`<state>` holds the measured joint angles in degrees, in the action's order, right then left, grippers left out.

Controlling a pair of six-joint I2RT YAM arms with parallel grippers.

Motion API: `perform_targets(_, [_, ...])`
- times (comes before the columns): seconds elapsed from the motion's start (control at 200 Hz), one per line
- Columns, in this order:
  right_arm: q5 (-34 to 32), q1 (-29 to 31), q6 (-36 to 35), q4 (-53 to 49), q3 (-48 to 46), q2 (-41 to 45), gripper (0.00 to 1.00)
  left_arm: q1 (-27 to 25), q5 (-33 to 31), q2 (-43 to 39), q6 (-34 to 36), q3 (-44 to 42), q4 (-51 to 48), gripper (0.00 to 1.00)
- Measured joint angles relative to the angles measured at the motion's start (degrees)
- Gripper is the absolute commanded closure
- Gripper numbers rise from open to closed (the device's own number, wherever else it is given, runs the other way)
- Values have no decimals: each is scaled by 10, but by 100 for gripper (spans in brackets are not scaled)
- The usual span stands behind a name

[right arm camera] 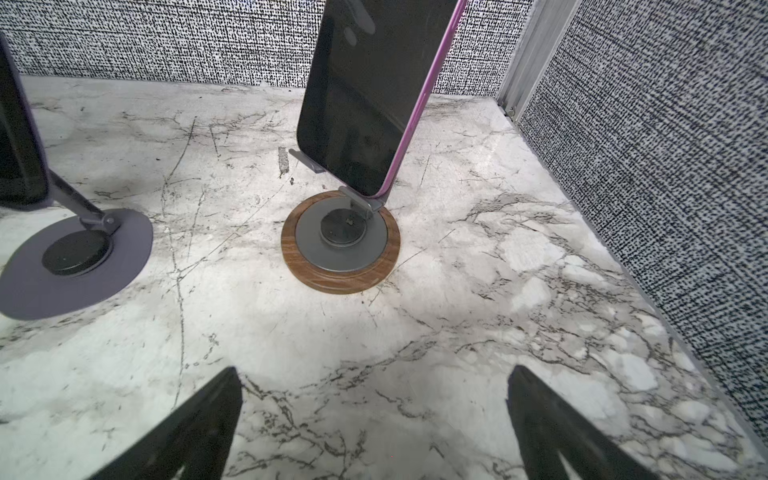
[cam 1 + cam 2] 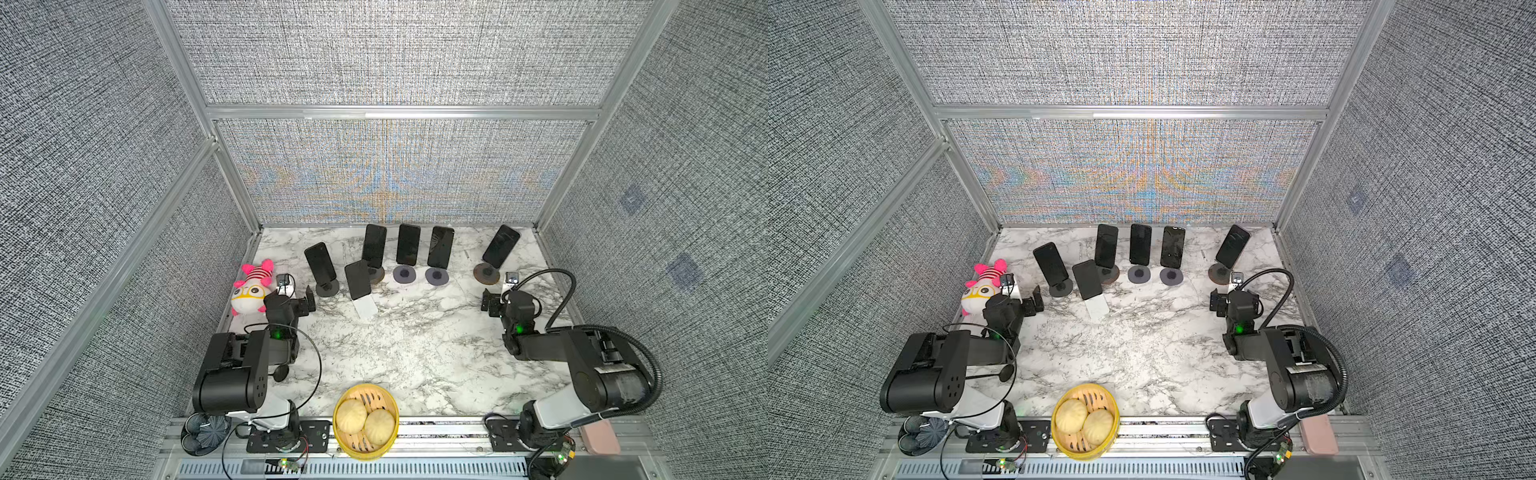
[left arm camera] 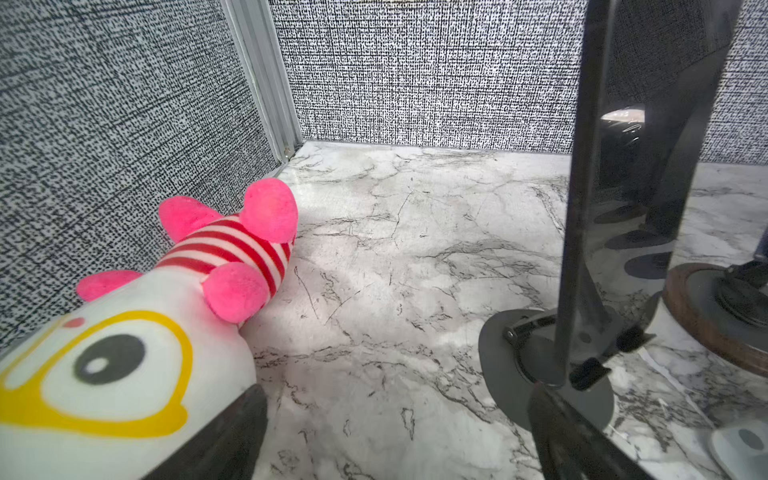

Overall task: Remove the phone from the phone stand
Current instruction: 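Raise both arms from rest toward the row of phone stands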

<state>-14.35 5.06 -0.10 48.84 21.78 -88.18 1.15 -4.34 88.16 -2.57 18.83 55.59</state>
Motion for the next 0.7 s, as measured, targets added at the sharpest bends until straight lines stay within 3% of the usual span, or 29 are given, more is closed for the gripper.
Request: perform_targets(0.7, [0, -2, 1, 0, 0, 0, 1, 0, 0, 0, 0, 5, -1, 1])
